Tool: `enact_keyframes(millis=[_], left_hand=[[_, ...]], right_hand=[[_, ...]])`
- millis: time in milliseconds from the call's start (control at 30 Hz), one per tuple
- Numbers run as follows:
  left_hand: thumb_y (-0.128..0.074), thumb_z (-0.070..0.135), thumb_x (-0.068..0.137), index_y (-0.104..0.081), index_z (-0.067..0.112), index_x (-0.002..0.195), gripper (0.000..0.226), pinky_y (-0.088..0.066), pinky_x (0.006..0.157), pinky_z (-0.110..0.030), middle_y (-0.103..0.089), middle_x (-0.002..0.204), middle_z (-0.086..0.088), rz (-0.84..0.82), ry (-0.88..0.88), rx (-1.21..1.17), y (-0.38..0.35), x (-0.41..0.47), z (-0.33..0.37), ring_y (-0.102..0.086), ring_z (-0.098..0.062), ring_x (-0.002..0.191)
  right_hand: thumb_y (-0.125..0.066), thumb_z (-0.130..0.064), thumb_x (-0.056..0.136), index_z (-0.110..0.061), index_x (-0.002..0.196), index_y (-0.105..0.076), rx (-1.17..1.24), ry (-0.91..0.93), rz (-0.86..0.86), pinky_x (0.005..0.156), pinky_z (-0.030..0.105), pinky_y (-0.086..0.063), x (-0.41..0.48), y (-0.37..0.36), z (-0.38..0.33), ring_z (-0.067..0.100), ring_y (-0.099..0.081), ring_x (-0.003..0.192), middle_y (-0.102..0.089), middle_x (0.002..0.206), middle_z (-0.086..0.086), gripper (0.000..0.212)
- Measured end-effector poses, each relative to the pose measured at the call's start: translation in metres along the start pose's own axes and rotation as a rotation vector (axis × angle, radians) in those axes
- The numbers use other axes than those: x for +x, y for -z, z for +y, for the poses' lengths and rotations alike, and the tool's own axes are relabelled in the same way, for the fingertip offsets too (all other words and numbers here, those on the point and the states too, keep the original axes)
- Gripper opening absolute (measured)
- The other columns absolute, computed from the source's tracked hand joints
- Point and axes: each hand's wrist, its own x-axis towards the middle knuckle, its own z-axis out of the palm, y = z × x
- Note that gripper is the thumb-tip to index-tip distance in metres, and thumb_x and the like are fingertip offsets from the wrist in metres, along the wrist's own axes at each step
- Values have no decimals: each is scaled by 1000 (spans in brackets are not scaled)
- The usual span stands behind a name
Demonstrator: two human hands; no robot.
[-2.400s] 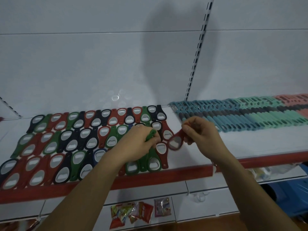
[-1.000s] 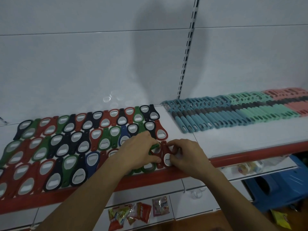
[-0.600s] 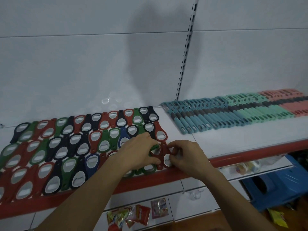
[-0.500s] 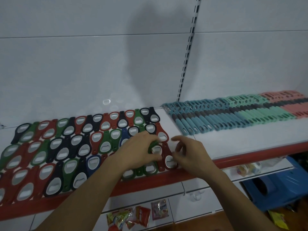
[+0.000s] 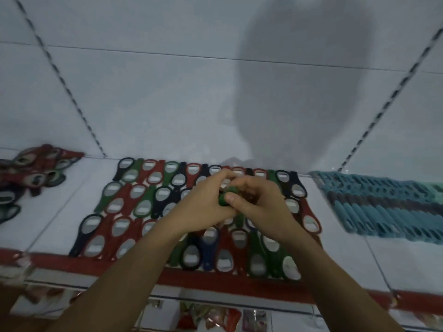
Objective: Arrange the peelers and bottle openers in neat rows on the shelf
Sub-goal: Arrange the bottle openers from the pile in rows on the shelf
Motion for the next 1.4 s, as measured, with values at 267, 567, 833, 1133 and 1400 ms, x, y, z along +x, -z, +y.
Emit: enact_keyframes(millis=[267, 567, 833, 1133, 1400], left_hand=[[-83, 19, 85, -59, 28, 119, 43, -56, 62, -30, -71, 103, 10, 232, 235, -177, 131, -60, -80, -70, -7, 75], [-43, -7, 68, -59, 8, 100, 39, -61, 70, -41, -58, 80, -12, 387, 513, -1378, 293, -97, -189, -62, -24, 68], [-53, 7, 103, -68, 2, 118, 22, -62, 69, -35, -76, 112, -17, 363, 555, -1119, 327, -107, -246, -75, -31, 101], [-64, 26, 100, -70, 7, 100, 20, -54, 52, -33, -70, 78, -14, 331, 545, -982, 322, -103, -251, -63, -20, 57], [-74, 31, 90, -83, 22, 92, 13, -57, 61, -28, -78, 92, 1, 306, 500, -901, 314, -106, -251, -72, -13, 75]], right_hand=[[-55, -16, 103, -9, 88, -59, 254, -44, 73, 53, 24, -49, 101, -128, -16, 19, -62, 51, -64, 61, 2, 17], [-65, -13, 96, -27, 123, -59, -236, -246, -142, 64, 11, -46, 215, -263, -6, -1, -64, 62, -70, 77, -7, 31], [-66, -22, 96, -27, 127, -56, -583, -275, -166, 86, 33, -58, 233, -336, -1, 14, -65, 87, -70, 106, 1, 33], [-58, -54, 90, -37, 126, -63, -927, -13, -370, 92, 42, -39, 208, -342, -12, 19, -40, 115, -56, 124, -8, 40], [-58, -45, 92, -36, 126, -63, -942, -46, -311, 92, 39, -33, 198, -330, -10, 18, -39, 117, -56, 126, -11, 35]])
